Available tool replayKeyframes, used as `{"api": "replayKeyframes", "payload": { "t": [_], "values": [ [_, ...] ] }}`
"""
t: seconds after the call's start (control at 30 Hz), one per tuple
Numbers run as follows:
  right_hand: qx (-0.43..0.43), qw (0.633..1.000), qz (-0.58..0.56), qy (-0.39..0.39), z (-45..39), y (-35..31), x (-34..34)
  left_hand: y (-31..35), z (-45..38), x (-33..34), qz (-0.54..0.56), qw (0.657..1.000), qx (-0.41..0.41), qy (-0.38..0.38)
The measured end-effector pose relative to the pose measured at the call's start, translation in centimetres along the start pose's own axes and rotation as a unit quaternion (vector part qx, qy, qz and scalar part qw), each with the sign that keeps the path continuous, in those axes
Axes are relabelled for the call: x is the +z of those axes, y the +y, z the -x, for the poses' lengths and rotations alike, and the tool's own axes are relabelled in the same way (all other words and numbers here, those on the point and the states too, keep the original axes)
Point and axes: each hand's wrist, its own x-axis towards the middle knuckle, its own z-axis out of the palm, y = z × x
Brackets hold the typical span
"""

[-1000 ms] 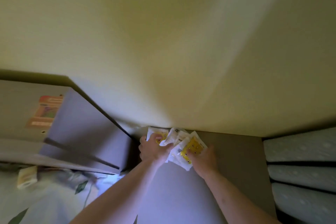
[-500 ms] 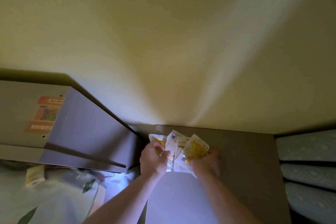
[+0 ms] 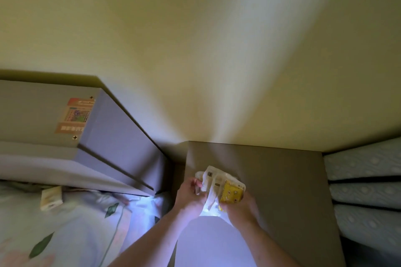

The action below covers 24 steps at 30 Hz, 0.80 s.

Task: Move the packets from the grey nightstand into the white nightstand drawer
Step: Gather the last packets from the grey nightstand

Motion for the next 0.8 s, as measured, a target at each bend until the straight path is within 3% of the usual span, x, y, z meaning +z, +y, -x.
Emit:
{"api": "replayKeyframes", "payload": {
  "t": [0.27, 0.53, 0.67, 0.8],
  "values": [
    [-0.052, 0.992, -0.101, -0.062, 2.6, 2.9, -0.6, -2.2, 3.4, 1.2, 0.035, 0.999, 0.022, 0.009],
    [-0.043, 0.989, -0.117, -0.084, 6.4, 3.5, -3.2, -2.9, 7.8, -0.5, -0.041, 0.996, 0.073, 0.014],
    [-0.018, 0.997, -0.066, -0.028, 10.9, 2.7, -7.4, -1.8, 12.9, -2.7, -0.071, 0.991, 0.093, 0.065],
    [-0.019, 1.000, -0.010, 0.013, 16.6, 2.5, -12.4, -0.9, 19.6, -6.4, -0.118, 0.986, 0.101, 0.053]
  ]
}}
